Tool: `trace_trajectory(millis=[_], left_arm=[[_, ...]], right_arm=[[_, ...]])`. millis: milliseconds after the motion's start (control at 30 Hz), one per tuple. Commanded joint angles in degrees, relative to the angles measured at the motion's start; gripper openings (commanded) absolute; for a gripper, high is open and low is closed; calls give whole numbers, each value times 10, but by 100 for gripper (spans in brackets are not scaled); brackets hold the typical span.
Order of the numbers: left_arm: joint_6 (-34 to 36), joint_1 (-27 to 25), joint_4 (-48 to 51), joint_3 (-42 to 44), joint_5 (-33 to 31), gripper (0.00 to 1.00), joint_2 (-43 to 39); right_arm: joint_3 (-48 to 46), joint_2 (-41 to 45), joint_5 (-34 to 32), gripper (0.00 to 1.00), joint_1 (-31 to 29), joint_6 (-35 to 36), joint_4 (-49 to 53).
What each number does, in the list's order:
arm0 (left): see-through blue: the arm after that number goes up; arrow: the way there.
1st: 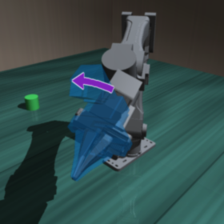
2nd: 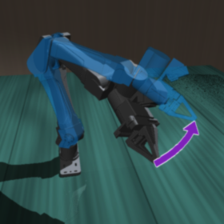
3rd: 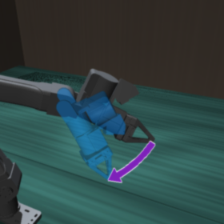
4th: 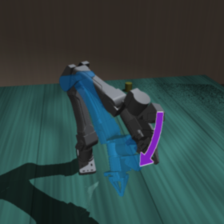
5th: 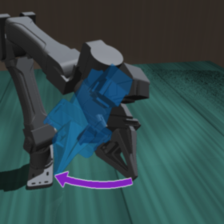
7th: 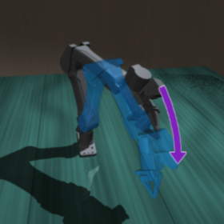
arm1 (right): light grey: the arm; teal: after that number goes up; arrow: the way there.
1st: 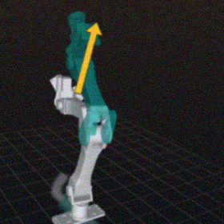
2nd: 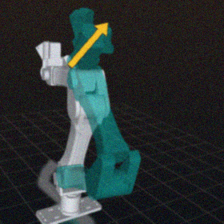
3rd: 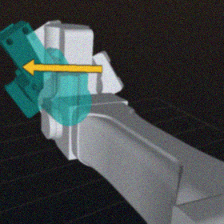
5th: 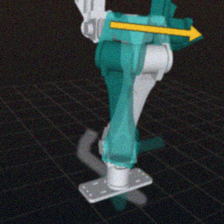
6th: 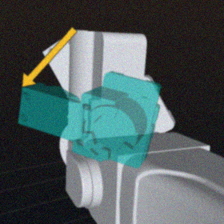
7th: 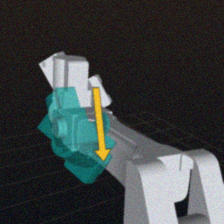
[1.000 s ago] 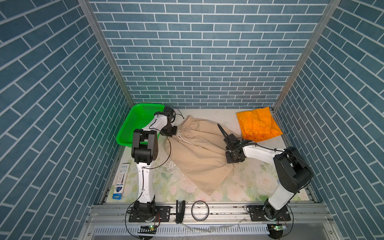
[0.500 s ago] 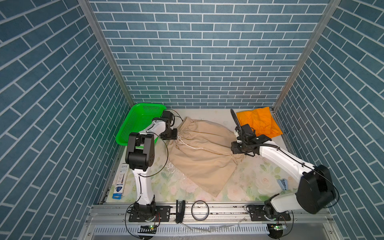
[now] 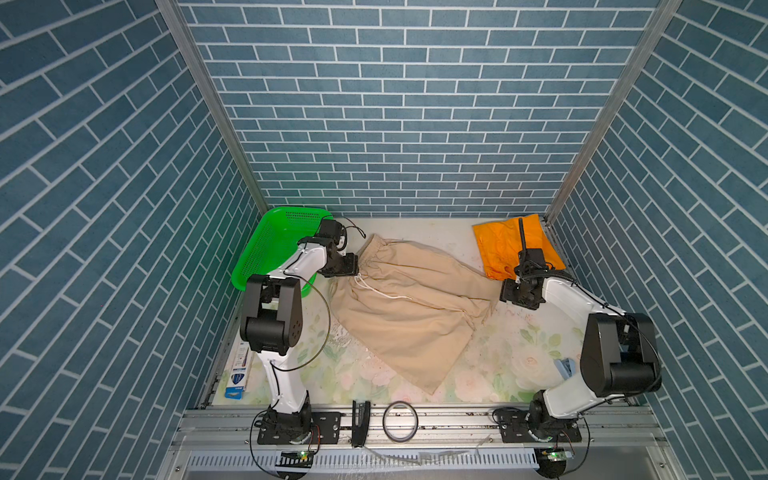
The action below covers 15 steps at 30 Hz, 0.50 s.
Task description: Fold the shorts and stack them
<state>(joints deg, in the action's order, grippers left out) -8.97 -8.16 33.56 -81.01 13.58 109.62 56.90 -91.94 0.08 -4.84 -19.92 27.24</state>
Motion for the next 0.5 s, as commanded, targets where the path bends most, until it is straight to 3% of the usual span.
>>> trace_trajectory(millis=[0,167,233,300,367,467], left_arm=[[3,-2,-9,25,24,68,-19],[3,-2,-24,53,28,68,-34],[5,-2,-25,56,33,67,-35],[5,-2,-27,60,35,67,-35],[6,-2,-28,63,37,65,-36],[8,-2,-28,67,38,61,-40]], right_arm=[[33,-36,46,66,2,27,-47],[46,-93,82,61,2,25,-99],[64,-115,90,49,2,25,-100],[88,-126,97,17,1,30,-88],[99,-121,100,0,-1,32,-83],[133,-104,88,0,-23,67,-42]])
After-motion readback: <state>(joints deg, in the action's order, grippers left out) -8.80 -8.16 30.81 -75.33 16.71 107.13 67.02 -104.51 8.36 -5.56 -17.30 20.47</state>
